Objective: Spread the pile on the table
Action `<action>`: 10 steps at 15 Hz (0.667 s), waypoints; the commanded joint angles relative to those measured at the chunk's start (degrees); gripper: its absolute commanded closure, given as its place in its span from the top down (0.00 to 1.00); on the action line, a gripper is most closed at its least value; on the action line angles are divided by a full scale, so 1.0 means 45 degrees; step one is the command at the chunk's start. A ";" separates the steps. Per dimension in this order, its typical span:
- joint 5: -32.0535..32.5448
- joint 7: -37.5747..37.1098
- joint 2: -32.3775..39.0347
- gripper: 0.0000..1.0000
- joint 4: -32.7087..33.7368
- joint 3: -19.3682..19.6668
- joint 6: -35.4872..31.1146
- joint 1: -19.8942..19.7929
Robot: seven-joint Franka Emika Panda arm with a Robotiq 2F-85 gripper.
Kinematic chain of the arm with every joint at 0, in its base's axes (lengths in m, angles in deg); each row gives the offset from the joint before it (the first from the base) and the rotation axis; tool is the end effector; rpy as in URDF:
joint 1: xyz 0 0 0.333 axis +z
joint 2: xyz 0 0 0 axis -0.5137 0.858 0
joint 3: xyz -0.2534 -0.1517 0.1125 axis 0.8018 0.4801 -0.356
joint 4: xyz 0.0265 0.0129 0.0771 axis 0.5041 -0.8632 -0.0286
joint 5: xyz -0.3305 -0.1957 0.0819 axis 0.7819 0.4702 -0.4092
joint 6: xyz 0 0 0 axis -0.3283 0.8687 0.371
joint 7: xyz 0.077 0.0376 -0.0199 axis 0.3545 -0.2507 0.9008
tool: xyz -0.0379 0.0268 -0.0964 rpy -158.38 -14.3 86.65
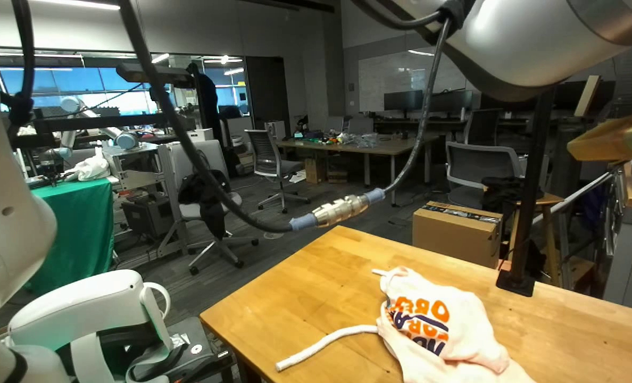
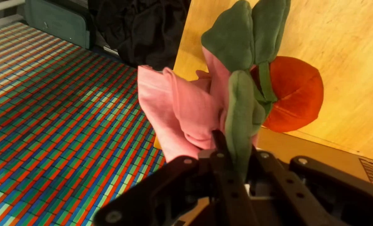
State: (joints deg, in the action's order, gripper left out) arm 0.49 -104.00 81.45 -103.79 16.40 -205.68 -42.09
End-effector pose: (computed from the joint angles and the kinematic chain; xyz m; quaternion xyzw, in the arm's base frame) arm 0.5448 -0.3080 0.4236 0.8711 -0.4439 0.0883 0.1905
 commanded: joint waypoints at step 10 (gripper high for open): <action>-0.1735 0.1855 0.4292 0.03 0.2147 -0.1022 -0.0970 0.0178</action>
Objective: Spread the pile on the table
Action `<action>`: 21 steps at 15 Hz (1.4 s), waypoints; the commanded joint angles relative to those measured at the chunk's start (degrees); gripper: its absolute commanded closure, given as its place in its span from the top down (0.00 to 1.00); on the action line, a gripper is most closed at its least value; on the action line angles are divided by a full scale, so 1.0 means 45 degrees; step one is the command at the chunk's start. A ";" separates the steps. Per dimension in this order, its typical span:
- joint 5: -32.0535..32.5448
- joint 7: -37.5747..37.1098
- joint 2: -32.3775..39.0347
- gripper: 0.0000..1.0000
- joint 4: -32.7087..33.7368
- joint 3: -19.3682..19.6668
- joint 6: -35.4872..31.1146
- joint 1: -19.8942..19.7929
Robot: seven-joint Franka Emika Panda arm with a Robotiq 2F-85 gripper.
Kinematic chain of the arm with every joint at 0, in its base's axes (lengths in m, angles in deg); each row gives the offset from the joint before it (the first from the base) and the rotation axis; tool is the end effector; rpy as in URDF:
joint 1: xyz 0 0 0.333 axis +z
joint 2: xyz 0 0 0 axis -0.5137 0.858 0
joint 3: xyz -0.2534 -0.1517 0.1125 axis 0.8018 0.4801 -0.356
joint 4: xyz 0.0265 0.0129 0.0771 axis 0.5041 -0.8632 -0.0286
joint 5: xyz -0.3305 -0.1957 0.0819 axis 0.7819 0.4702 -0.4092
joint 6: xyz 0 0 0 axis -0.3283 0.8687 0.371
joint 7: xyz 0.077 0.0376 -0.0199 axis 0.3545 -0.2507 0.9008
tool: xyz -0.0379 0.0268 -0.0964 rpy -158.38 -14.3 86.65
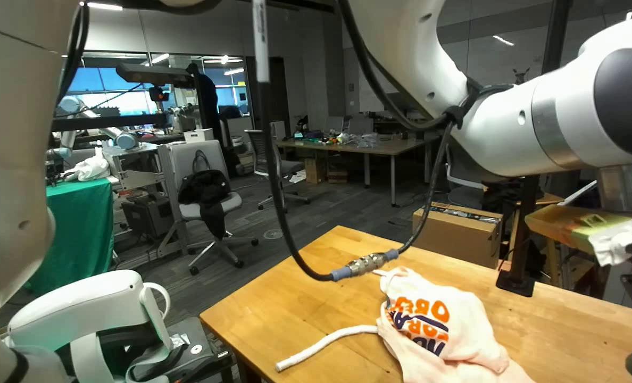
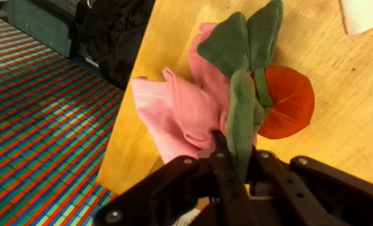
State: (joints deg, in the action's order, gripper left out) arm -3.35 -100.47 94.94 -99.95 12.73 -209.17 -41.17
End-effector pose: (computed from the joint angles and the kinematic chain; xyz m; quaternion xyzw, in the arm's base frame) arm 0.5975 -0.2687 0.3103 0.9071 -0.3802 0.0367 0.1767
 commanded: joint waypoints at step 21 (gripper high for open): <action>-0.2655 0.2616 0.3686 0.03 0.3151 0.0611 0.0084 0.0037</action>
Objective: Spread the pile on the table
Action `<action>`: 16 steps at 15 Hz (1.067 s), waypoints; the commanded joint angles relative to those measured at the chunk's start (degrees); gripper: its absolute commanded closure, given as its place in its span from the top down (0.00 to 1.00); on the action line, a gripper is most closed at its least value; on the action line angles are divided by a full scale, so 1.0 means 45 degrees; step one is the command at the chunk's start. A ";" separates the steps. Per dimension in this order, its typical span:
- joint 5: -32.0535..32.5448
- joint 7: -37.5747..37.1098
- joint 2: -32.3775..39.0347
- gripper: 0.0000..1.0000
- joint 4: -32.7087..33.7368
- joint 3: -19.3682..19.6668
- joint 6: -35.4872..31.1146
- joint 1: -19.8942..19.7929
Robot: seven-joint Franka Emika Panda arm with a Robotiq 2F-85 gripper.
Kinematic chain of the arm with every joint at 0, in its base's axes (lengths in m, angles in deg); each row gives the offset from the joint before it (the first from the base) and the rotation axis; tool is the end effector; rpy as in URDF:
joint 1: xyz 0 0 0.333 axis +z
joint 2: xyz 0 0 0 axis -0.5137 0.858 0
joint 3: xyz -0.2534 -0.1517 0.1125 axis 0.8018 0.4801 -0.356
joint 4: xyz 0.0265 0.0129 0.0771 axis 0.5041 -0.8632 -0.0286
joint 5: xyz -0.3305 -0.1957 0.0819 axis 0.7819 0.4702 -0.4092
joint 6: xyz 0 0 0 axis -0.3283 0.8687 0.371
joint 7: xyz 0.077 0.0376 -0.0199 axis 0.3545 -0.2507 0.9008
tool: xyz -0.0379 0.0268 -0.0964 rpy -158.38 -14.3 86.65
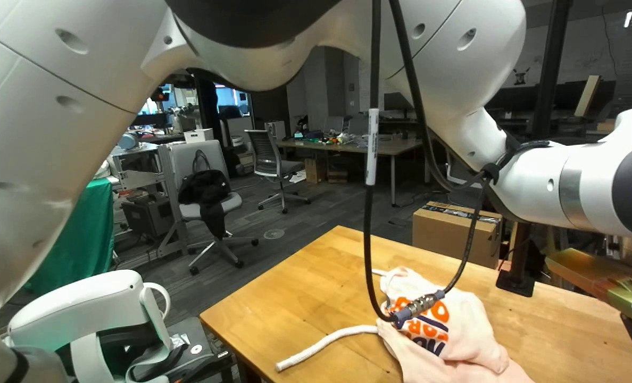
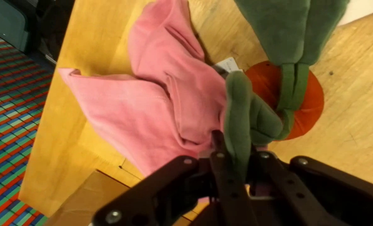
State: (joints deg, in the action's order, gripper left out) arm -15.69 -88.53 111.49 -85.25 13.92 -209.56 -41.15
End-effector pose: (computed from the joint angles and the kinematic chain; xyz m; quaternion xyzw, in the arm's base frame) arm 0.6502 -0.2850 0.2317 0.9309 -0.3396 0.0131 0.1340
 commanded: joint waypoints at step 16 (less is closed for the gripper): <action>0.2069 -0.0187 -0.1124 1.00 -0.0586 0.0564 0.1397 0.1691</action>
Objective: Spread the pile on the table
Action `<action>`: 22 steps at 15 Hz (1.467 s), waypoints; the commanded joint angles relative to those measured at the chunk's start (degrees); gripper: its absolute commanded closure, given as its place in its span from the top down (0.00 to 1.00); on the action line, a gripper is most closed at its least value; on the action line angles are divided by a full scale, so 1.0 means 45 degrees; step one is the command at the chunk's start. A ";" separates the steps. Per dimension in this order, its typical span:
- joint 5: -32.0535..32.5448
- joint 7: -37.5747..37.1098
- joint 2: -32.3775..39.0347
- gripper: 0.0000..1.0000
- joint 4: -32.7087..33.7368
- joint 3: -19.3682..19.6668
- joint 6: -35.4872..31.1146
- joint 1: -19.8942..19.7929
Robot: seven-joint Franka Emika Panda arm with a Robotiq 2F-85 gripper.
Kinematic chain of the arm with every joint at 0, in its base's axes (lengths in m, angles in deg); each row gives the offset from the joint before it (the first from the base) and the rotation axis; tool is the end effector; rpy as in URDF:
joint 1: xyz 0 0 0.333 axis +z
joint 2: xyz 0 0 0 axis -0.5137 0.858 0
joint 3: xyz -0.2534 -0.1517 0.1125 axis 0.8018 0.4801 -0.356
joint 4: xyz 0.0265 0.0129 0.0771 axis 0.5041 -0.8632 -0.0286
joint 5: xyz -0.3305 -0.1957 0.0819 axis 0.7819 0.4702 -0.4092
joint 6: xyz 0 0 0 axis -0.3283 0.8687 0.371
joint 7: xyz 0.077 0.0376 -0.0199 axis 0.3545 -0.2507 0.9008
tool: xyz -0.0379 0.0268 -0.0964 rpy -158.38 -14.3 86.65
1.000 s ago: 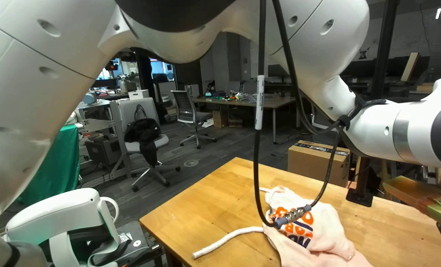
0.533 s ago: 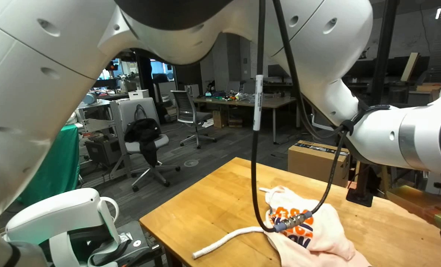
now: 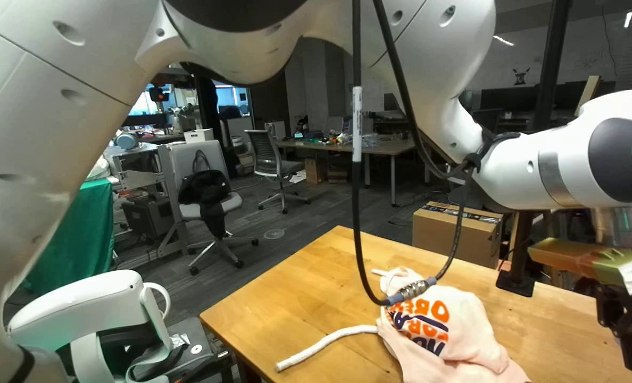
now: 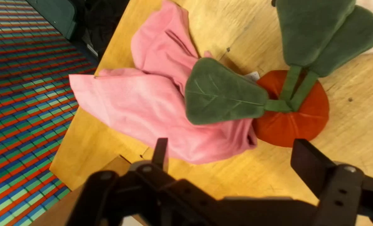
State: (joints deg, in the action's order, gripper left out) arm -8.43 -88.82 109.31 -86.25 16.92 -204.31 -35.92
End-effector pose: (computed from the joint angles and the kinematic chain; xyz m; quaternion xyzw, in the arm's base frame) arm 0.6510 -0.2578 0.2502 0.9369 -0.2872 -0.0173 0.1985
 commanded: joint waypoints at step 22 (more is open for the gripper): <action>-0.1538 -0.6231 -0.0463 1.00 -0.2555 -0.0346 -0.2537 0.1475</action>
State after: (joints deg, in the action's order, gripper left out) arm -14.71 -110.42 107.83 -95.56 13.82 -213.05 -31.18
